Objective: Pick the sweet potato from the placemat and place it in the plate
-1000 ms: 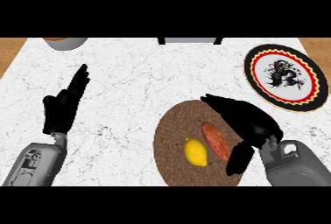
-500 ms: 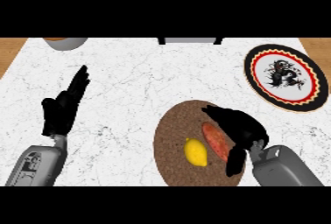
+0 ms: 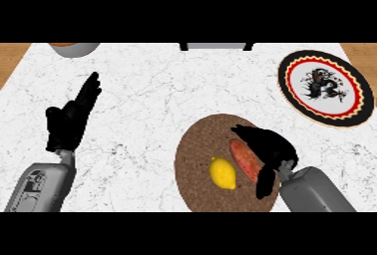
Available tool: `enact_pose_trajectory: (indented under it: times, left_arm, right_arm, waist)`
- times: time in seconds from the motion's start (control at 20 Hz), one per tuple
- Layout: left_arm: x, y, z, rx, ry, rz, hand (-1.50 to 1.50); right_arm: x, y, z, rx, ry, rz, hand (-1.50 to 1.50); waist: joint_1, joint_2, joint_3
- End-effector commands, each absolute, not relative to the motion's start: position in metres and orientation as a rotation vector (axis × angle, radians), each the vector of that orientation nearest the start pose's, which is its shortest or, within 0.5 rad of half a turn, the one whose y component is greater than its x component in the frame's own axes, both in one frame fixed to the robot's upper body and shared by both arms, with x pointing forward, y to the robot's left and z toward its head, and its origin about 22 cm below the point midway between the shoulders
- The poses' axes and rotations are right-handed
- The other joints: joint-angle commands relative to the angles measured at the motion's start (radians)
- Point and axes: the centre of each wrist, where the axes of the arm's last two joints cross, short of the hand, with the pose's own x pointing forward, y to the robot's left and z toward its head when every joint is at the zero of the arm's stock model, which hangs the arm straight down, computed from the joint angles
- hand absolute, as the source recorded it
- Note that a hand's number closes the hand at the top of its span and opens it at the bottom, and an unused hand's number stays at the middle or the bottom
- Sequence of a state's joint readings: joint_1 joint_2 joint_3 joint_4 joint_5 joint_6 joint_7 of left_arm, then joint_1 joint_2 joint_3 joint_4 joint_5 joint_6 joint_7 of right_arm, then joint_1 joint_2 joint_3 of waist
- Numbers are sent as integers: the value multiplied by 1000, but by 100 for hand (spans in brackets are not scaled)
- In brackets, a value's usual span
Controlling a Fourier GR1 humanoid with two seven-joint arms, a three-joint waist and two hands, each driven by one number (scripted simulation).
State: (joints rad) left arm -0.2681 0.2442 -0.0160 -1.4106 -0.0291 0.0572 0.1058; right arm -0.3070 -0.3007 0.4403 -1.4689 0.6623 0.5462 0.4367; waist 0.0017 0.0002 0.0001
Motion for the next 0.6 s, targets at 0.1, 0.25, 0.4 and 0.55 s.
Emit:
enact_pose_trajectory:
  times: [0.1,0.25,0.4,0.55]
  left_arm:
    - [294,272,31,211,-1556,-219,0]
    - [312,262,40,224,-1562,-210,0]
    - [299,257,48,214,-1579,-214,0]
    - [294,260,43,226,-1558,-206,0]
  right_arm:
    - [295,-181,37,-484,-1013,1450,150]
    - [292,-174,23,-519,-1031,1445,150]
    - [307,-187,30,-524,-1022,1456,150]
    - [297,-249,31,-599,-1021,1379,150]
  waist:
    - [0,0,0]
    - [-1,0,0]
    - [1,0,0]
    - [-5,-2,0]
